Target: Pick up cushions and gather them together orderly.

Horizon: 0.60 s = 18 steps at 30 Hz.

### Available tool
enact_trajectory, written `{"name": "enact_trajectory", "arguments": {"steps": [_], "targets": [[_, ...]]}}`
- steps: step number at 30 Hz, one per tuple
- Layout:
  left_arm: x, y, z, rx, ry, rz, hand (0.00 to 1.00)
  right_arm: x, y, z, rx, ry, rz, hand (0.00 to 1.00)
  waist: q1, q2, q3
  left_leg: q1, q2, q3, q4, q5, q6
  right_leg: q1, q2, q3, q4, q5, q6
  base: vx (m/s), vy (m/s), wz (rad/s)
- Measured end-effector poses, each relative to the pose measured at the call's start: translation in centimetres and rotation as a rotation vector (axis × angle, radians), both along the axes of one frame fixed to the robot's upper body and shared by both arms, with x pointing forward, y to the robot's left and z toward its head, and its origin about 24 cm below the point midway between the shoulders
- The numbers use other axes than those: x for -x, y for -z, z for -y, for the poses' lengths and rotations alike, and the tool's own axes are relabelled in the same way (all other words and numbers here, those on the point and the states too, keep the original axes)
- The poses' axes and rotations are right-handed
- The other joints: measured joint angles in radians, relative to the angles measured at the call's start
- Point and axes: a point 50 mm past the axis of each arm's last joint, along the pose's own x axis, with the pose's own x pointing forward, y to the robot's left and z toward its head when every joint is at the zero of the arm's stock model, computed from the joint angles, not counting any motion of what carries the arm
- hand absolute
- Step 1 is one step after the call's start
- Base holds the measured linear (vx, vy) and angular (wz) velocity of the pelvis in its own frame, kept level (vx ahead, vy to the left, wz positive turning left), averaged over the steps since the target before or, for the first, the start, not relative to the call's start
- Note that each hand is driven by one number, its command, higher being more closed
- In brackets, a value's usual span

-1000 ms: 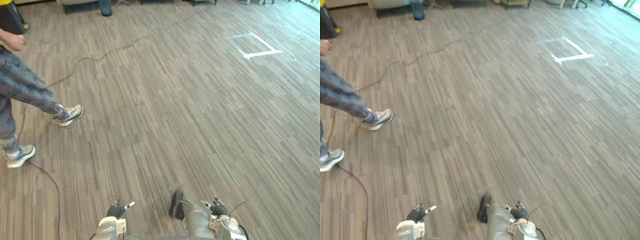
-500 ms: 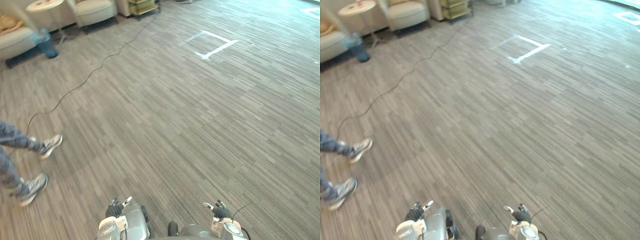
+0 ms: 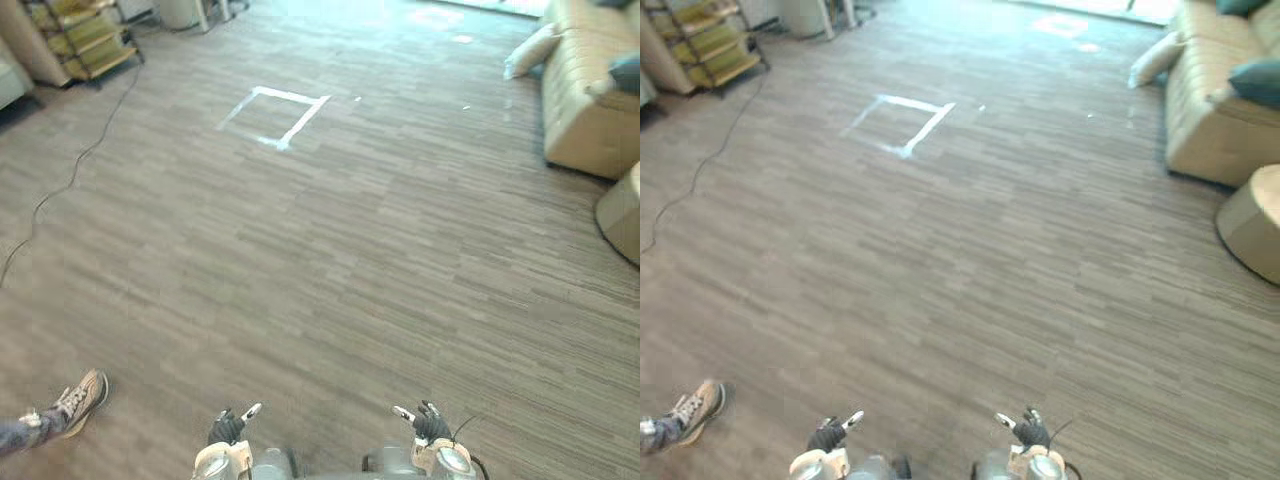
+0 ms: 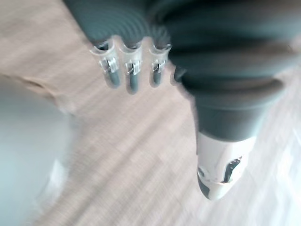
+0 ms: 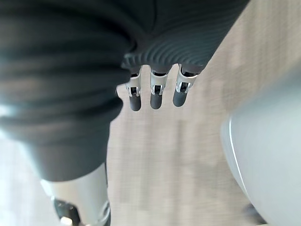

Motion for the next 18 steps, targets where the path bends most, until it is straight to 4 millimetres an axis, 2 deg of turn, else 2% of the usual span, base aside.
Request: {"name": "enact_trajectory", "arguments": {"steps": [1,3,4,5,6,7,8,9,10,11,12,13,15,17,18], "targets": [[-0.6,-0.1,0.2,-0.003,0.032,0.01,0.0,-0.3,-0.1,0.3,0.008,-0.002,0.008,0.0,-0.016,0.001,0.001,0.028,0.014,0.002,-0.031,0.0,0.0,-0.06,0.003,-0.046,-0.114,0.007,0.002,0.49,-0.01,0.18],[-0.9,0.0,0.7,-0.005,0.083,-0.002,0.0,-0.3,-0.1,1.1,0.027,-0.005,-0.006,0.0,-0.044,0.003,0.005,0.08,0.026,0.001,-0.081,0.0,-0.001,-0.132,0.001,-0.078,-0.364,0.11,0.009,0.57,-0.085,0.28],[-0.6,0.1,0.8,-0.006,0.1,-0.016,0.0,-0.2,-0.1,1.3,0.025,0.005,-0.007,0.0,-0.05,-0.003,0.005,0.113,0.018,-0.001,-0.104,0.0,-0.001,-0.146,-0.002,-0.078,-0.498,0.192,0.009,0.59,-0.157,0.21],[-0.1,0.3,0.8,-0.008,0.101,-0.033,0.0,0.2,0.1,1.5,0.029,0.009,-0.022,0.0,-0.059,-0.023,0.006,0.156,0.0,-0.009,-0.112,0.0,-0.001,-0.149,-0.019,-0.066,-0.602,0.306,0.0,0.64,-0.205,0.18],[0.4,0.5,0.6,-0.008,0.089,-0.051,0.0,0.4,0.1,1.9,0.038,0.012,-0.029,0.0,-0.065,-0.021,0.004,0.19,0.004,-0.029,-0.104,0.003,-0.004,-0.133,-0.012,-0.063,-0.567,0.399,-0.049,0.78,-0.273,-0.01],[0.3,0.5,1.0,0.002,0.089,-0.049,0.0,0.1,-0.1,2.5,0.058,0.007,-0.026,0.0,-0.06,0.016,0.003,0.202,0.043,-0.033,-0.068,0.021,-0.032,-0.133,0.011,-0.069,-0.507,0.336,-0.054,0.65,-0.253,-0.19],[0.3,0.5,1.4,0.015,0.076,-0.044,0.0,0.0,-0.2,2.7,0.063,0.008,-0.023,0.0,-0.051,0.041,0.004,0.181,0.076,-0.061,0.031,0.047,-0.077,-0.127,0.028,-0.072,-0.457,0.274,-0.076,0.65,-0.291,-0.32],[0.5,0.6,1.4,0.021,0.05,-0.047,0.0,-0.1,-0.3,2.9,0.067,0.015,-0.015,0.0,-0.054,0.062,0.006,0.132,0.114,-0.103,0.182,0.081,-0.125,-0.103,0.047,-0.076,-0.434,0.234,-0.096,0.65,-0.307,-0.23],[0.7,0.7,1.5,0.036,0.015,-0.046,0.0,-0.4,-0.5,2.9,0.069,0.012,-0.002,0.0,-0.055,0.077,0.016,0.048,0.153,-0.167,0.405,0.158,-0.149,-0.057,0.072,-0.072,-0.44,0.2,-0.108,0.65,-0.295,-0.18],[0.7,0.6,1.7,0.047,-0.011,-0.04,0.0,-0.4,-0.4,2.7,0.068,0.003,-0.003,0.0,-0.054,0.083,0.025,-0.034,0.179,-0.212,0.6,0.207,-0.164,-0.012,0.098,-0.064,-0.459,0.184,-0.114,0.64,-0.22,-0.38],[0.5,0.4,1.3,0.043,-0.037,-0.017,0.0,-0.4,-0.4,2.4,0.064,-0.009,-0.009,0.0,-0.043,0.093,0.032,-0.126,0.206,-0.223,0.841,0.194,-0.168,0.074,0.13,-0.05,-0.501,0.166,-0.132,0.6,-0.14,-0.63],[0.4,0.2,0.8,0.029,-0.05,-0.001,0.0,-0.4,-0.4,2.1,0.058,-0.011,-0.007,0.0,-0.032,0.077,0.048,-0.184,0.21,-0.212,0.965,0.159,-0.17,0.156,0.149,-0.026,-0.543,0.151,-0.147,0.7,-0.129,-0.71],[0.4,-0.2,-0.1,0.006,-0.065,0.026,0.0,-0.4,-0.3,1.2,0.035,-0.009,-0.004,0.0,-0.025,0.05,0.046,-0.298,0.196,-0.156,0.995,0.096,-0.13,0.284,0.158,0.018,-0.638,0.123,-0.158,0.54,-0.081,-0.61],[0.2,-0.4,-0.4,0.003,-0.081,0.044,0.0,-0.1,-0.1,0.8,0.026,-0.013,-0.011,0.0,-0.005,0.039,0.041,-0.404,0.169,-0.094,0.873,0.04,-0.1,0.381,0.157,0.076,-0.714,0.111,-0.147,0.65,-0.016,-0.8],[0.3,-0.4,-0.4,0.006,-0.091,0.05,0.0,0.2,0.0,0.9,0.025,-0.011,-0.025,0.0,0.01,0.041,0.042,-0.468,0.109,-0.07,0.594,0.021,-0.084,0.458,0.144,0.12,-0.772,0.111,-0.12,0.75,0.059,-0.81]]}}
